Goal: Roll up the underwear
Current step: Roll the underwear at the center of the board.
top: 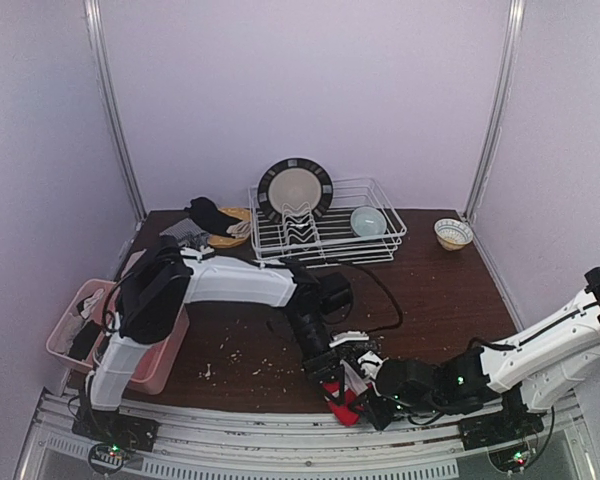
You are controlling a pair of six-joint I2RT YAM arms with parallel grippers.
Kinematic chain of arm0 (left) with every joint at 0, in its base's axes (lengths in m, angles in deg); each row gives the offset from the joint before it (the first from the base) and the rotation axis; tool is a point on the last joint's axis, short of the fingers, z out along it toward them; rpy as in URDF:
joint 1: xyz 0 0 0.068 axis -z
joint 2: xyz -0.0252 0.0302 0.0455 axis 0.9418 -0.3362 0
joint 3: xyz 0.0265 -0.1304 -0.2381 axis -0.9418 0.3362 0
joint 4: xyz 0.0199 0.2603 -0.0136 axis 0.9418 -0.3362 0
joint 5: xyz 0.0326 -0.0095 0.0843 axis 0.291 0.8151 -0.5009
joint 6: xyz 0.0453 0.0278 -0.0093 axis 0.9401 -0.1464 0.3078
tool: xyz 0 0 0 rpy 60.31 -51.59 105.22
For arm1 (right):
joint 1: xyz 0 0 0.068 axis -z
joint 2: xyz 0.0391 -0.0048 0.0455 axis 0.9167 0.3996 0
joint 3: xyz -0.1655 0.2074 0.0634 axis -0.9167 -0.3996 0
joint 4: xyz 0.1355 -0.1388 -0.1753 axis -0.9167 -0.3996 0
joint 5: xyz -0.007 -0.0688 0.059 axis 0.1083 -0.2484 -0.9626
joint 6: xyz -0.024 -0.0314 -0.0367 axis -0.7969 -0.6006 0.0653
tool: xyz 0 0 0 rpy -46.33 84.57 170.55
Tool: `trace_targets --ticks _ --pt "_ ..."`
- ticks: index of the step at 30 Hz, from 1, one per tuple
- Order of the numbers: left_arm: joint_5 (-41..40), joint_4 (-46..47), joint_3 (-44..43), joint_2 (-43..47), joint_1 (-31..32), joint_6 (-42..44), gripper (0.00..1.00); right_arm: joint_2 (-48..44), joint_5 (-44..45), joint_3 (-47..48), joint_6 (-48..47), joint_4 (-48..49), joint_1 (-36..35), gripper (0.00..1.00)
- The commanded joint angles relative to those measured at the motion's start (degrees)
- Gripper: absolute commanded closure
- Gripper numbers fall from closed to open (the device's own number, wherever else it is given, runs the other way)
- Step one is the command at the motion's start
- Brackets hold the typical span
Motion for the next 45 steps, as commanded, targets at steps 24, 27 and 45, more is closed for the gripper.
trace_targets --ticks 24,27,45 --pt "-48.04 56.07 50.58 47.16 -4.37 -40.00 0.02 5.66 -7.57 -3.68 6.00 -1.03 7.03 0.86" --pt "-40.04 76.03 60.60 50.73 -4.31 -44.79 0.02 5.81 -10.25 -4.86 7.10 1.64 8.89 0.87" --pt "-43.28 65.15 51.38 31.06 10.13 -50.12 0.28 6.71 -14.83 -5.76 8.92 2.80 14.06 0.88"
